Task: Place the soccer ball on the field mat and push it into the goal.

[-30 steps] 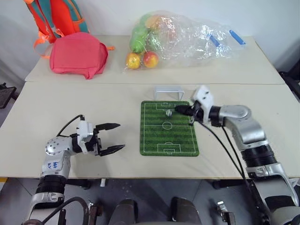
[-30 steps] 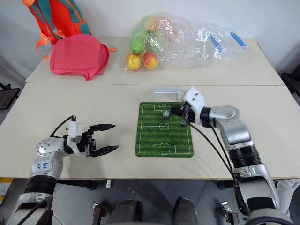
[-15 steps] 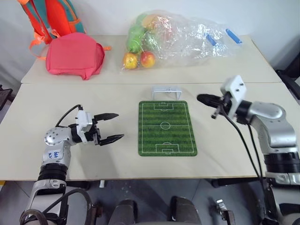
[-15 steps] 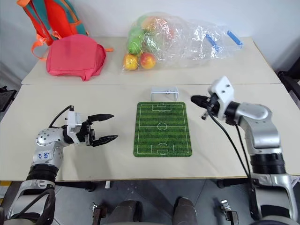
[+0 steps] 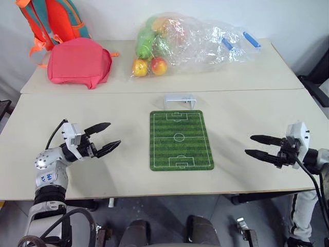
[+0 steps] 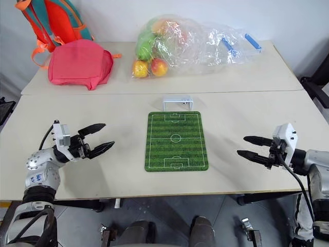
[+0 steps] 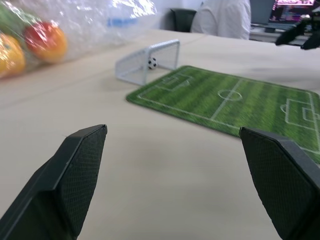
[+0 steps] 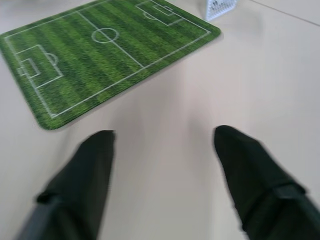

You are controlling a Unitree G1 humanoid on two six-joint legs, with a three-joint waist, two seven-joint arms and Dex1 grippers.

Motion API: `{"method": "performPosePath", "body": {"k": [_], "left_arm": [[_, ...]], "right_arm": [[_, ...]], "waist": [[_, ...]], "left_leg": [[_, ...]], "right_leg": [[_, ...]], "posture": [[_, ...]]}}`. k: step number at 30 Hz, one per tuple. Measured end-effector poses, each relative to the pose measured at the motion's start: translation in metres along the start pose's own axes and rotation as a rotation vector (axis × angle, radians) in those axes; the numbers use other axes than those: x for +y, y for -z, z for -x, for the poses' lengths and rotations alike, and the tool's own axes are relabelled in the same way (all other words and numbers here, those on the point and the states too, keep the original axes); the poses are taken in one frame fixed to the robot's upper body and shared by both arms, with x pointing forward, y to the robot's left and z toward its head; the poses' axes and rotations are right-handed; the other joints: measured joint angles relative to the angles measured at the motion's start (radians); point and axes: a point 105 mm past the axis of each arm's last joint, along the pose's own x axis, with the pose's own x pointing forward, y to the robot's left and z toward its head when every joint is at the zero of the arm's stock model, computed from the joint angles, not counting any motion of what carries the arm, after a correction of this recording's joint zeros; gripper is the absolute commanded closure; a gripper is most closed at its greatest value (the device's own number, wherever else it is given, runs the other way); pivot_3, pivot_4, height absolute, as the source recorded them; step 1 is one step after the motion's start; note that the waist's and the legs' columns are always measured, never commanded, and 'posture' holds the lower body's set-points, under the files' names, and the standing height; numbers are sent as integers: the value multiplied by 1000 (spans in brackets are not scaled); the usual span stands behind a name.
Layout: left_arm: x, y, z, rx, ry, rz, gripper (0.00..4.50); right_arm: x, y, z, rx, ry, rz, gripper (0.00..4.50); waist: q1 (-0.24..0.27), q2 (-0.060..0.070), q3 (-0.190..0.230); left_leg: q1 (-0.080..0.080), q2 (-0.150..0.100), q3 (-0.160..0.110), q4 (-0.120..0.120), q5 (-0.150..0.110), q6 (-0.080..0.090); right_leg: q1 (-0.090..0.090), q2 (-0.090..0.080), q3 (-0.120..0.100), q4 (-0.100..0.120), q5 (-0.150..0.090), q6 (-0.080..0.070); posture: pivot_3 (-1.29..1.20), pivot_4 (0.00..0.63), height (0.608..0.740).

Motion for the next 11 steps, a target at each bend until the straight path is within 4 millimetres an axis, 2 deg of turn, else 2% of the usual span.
{"method": "performPosePath", "body": {"k": [1,4,11], "left_arm": [[-1,1,2,7,6,2,0],[-3,2,3,12,21,3,0],[0,-1,8,33,15,8,0]], "right_arm": [[-1,0,1,-7,-4,3,33],[-1,-5,2,-49,-34,20,33],[0,1,2,-43,-4,19,33]], "waist": [[0,0,0],[1,0,0],[3,0,0]], "left_leg": [[0,0,0,0,0,0],[0,0,0,0,0,0],[0,0,-1,0,0,0]], "right_leg": [[0,0,0,0,0,0],[0,0,0,0,0,0],[0,0,0,0,0,0]], "posture": [[0,150,740],[0,150,740],[0,150,740]]}}
